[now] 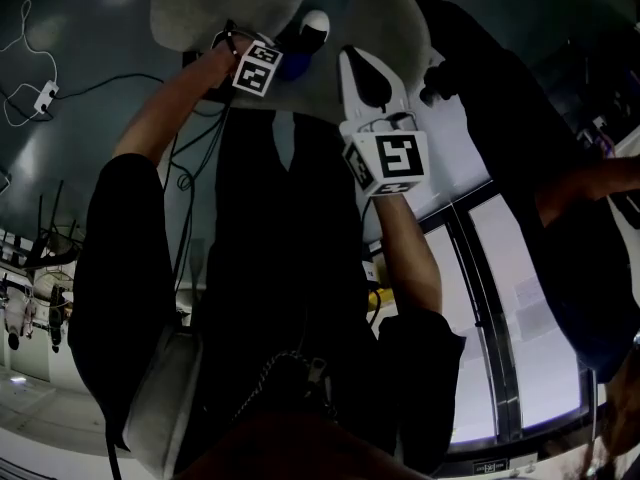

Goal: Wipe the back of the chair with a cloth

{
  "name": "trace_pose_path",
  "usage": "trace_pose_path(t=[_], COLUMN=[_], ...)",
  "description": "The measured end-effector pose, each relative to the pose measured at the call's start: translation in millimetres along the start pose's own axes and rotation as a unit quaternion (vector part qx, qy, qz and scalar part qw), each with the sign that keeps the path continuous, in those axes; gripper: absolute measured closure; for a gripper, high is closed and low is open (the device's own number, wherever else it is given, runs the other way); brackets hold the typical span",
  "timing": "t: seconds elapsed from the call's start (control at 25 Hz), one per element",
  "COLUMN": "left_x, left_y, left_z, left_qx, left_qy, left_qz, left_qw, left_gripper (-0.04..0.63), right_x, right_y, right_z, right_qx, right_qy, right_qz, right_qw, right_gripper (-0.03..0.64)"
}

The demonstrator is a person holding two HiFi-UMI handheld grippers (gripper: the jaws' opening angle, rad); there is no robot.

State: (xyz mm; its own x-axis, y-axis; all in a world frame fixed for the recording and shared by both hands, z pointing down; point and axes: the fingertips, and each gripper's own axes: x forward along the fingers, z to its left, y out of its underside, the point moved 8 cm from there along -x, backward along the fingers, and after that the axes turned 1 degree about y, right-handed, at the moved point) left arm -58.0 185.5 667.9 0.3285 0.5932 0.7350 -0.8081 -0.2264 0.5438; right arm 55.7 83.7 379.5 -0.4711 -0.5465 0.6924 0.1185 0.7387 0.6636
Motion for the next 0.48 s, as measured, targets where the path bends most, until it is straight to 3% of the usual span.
trace_pose_path(t=[0.24,0.36,0.48], left_x=[-9,-22,-42], left_y=[16,26,27], left_z=[-25,-33,-42], left_qx=[0.022,-0.013,-0.065], left_qy=[0.005,-0.021,-0.078], left_qz=[0.032,0.014,-0.019], left_qw=[0.9992,0.9996,0.9946], left_gripper=[0.500,0.500,0.500], right_x=[1,5,5], right_y=[-3,-7,-11], right_z=[20,32,46], right_qx=[-0.006,-0.012,-0.018], right_qy=[-0.011,-0.020,-0.030], right_qz=[-0.003,-0.008,-0.011], right_qw=[1.000,1.000,0.999], right_gripper=[0.614,0.614,0.614])
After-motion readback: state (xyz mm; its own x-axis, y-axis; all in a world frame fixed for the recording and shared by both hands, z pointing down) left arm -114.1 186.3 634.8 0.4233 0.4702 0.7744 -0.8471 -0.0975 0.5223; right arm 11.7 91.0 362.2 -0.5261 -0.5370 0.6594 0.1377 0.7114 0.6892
